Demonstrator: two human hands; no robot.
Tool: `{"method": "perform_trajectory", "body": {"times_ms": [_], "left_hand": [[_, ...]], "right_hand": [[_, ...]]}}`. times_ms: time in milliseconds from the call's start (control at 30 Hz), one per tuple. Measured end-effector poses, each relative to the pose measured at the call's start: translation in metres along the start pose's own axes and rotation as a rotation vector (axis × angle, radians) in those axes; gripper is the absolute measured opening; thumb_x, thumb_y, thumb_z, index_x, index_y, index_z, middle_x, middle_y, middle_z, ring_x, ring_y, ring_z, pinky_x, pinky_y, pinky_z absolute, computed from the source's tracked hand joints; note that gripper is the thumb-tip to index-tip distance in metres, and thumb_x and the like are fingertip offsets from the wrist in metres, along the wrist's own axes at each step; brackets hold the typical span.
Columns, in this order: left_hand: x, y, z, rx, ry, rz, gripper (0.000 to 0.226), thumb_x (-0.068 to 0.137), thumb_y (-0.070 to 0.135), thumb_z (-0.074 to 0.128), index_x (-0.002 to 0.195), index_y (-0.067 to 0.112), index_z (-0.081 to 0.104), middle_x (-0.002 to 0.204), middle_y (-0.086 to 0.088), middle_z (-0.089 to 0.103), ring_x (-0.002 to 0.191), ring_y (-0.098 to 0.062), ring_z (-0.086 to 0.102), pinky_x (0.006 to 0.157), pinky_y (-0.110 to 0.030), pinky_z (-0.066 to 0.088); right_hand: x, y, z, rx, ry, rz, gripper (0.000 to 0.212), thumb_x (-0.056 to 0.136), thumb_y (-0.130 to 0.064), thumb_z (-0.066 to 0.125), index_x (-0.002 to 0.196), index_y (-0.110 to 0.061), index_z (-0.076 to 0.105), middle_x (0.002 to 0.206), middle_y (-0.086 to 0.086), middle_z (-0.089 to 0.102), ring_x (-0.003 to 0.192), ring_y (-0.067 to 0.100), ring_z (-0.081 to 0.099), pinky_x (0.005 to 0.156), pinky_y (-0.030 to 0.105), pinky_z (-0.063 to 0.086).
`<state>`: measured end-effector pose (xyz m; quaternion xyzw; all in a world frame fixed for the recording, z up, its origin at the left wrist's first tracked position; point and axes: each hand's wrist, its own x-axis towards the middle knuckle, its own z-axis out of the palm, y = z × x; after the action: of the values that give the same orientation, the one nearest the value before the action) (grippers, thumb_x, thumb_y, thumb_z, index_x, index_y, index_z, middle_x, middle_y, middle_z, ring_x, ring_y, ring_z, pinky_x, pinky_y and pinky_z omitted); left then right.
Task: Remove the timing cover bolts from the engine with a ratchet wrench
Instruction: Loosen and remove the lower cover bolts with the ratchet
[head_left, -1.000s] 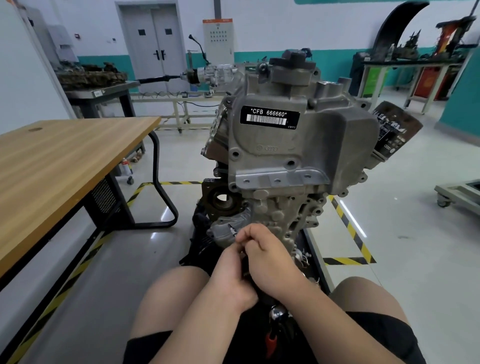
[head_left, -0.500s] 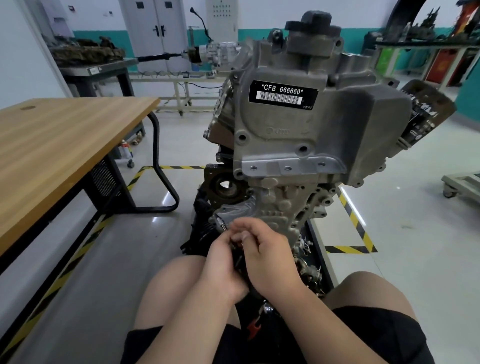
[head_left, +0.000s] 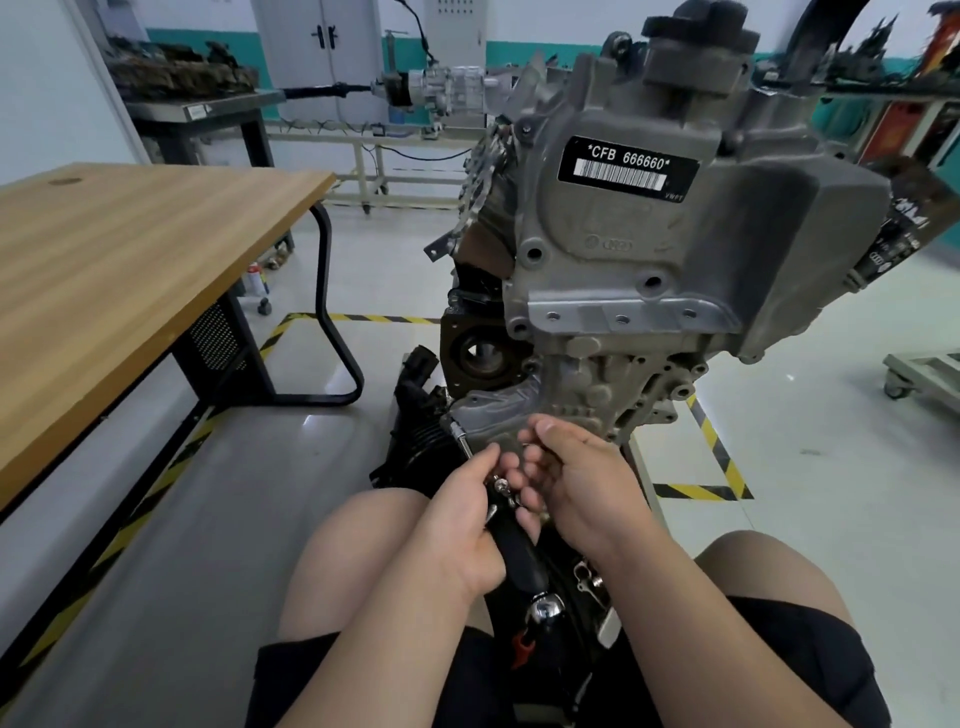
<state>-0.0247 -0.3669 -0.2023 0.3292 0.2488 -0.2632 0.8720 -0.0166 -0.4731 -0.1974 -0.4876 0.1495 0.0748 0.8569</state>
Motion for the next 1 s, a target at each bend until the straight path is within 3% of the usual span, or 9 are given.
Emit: {"method": "perform_trajectory", "body": {"times_ms": [100,200,367,467,600,767,833,933,1000], "left_hand": [[-0.003,0.003,-0.008,-0.068,-0.067,0.003,0.047,0.097,0.032,0.051,0.062,0.007,0.071,0.064,-0.005,0.062,0.053,-0.020,0.063,0.037,-0.017,0.045],[-0.009,0.006,-0.012,-0.121,-0.109,0.023,0.044,0.094,0.031,0.053,0.068,0.002,0.073,0.072,-0.012,0.067,0.064,-0.030,0.070,0.045,-0.025,0.054],[-0.010,0.001,-0.008,-0.077,-0.108,-0.031,0.040,0.095,0.033,0.052,0.065,0.009,0.064,0.058,-0.001,0.049,0.047,-0.014,0.054,0.038,-0.017,0.044],[-0.007,-0.004,-0.003,-0.037,-0.139,-0.054,0.034,0.093,0.033,0.053,0.069,0.011,0.064,0.061,0.000,0.052,0.045,-0.011,0.054,0.035,-0.015,0.041],[-0.005,-0.008,-0.002,-0.035,-0.215,0.001,0.029,0.080,0.028,0.060,0.078,0.003,0.075,0.073,-0.007,0.066,0.052,-0.016,0.064,0.041,-0.020,0.050],[-0.002,-0.012,-0.004,-0.069,-0.187,0.015,0.033,0.096,0.029,0.050,0.088,0.002,0.067,0.075,-0.013,0.069,0.059,-0.023,0.068,0.050,-0.029,0.055],[-0.001,-0.013,-0.003,-0.076,-0.178,0.018,0.036,0.096,0.029,0.049,0.083,0.003,0.071,0.075,-0.012,0.069,0.059,-0.022,0.067,0.051,-0.026,0.054],[0.001,-0.010,0.000,-0.141,-0.173,0.032,0.042,0.096,0.030,0.047,0.079,0.003,0.075,0.071,-0.008,0.063,0.055,-0.018,0.061,0.047,-0.022,0.050],[0.003,-0.007,0.001,-0.211,-0.153,0.071,0.044,0.097,0.031,0.047,0.076,0.003,0.074,0.070,-0.008,0.061,0.056,-0.018,0.059,0.046,-0.022,0.049]], "right_hand": [[0.005,-0.005,-0.005,0.074,-0.030,0.029,0.021,0.095,0.006,0.045,0.095,0.000,0.065,0.076,0.013,0.073,0.061,0.019,0.071,0.048,0.023,0.053],[0.003,-0.010,-0.014,-0.031,-0.040,-0.065,0.018,0.097,0.004,0.047,0.098,0.000,0.064,0.081,0.013,0.075,0.071,0.018,0.073,0.057,0.022,0.056],[-0.015,-0.012,-0.019,-0.685,-0.047,-0.424,0.011,0.093,-0.014,0.064,0.084,-0.019,0.069,0.077,0.000,0.075,0.068,0.015,0.072,0.060,0.021,0.056],[-0.023,-0.010,-0.010,-0.853,-0.095,-0.562,0.015,0.089,-0.017,0.068,0.078,-0.027,0.068,0.065,-0.005,0.070,0.054,0.008,0.065,0.055,0.022,0.053],[-0.029,-0.011,-0.009,-1.005,-0.158,-0.748,0.019,0.086,-0.018,0.071,0.074,-0.032,0.068,0.061,-0.012,0.066,0.049,0.003,0.061,0.054,0.011,0.046],[-0.022,-0.024,-0.025,-1.262,-0.255,-0.584,0.008,0.087,-0.021,0.070,0.085,-0.027,0.076,0.106,-0.023,0.059,0.096,-0.013,0.054,0.077,-0.001,0.036],[-0.023,-0.026,-0.029,-1.193,-0.300,-0.533,0.012,0.091,-0.021,0.065,0.096,-0.028,0.073,0.113,-0.023,0.058,0.094,-0.010,0.058,0.082,0.003,0.041],[-0.038,-0.026,-0.038,-0.813,-0.188,-0.513,0.013,0.095,-0.019,0.057,0.101,-0.028,0.063,0.099,-0.020,0.069,0.083,-0.005,0.066,0.074,0.008,0.048],[-0.053,-0.021,-0.046,-0.761,-0.231,-0.408,0.019,0.089,-0.035,0.059,0.107,-0.029,0.059,0.096,-0.024,0.070,0.090,-0.006,0.065,0.076,0.009,0.046]]}}
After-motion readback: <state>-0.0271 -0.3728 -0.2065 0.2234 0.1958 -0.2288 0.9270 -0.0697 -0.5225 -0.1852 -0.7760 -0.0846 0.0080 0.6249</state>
